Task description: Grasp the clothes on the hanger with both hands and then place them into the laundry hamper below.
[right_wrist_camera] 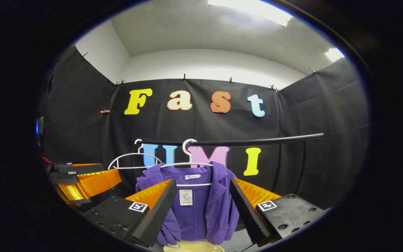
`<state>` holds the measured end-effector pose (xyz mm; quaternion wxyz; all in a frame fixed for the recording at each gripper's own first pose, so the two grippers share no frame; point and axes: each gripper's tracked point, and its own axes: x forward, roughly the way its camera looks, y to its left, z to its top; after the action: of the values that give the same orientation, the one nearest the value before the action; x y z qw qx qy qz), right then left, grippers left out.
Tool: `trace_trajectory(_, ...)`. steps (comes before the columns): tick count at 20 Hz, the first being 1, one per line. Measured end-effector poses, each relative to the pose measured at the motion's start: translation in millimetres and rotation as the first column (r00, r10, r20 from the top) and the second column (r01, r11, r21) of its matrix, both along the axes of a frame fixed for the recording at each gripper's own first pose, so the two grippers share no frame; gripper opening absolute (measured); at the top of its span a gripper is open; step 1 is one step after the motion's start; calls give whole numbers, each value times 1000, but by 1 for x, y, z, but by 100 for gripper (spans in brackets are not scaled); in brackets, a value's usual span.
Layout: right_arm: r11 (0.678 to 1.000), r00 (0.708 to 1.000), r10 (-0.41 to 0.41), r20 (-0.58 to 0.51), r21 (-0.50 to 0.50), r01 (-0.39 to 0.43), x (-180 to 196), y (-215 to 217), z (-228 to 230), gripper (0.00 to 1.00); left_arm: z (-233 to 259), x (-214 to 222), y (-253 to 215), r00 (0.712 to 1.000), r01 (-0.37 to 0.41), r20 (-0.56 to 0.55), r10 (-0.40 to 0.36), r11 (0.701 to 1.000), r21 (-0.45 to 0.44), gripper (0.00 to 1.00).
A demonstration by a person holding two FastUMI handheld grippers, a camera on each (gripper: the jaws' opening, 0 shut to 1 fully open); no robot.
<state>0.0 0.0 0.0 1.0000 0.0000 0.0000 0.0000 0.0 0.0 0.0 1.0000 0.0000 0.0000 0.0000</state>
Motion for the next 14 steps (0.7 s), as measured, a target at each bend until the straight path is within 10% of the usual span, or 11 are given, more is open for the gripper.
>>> trace_trajectory(14, 1000, 1000, -4, -2, -17, 4, 1, 0, 1, 97, -1, 5, 4, 1000, 13, 11, -13, 1000, -7, 91)
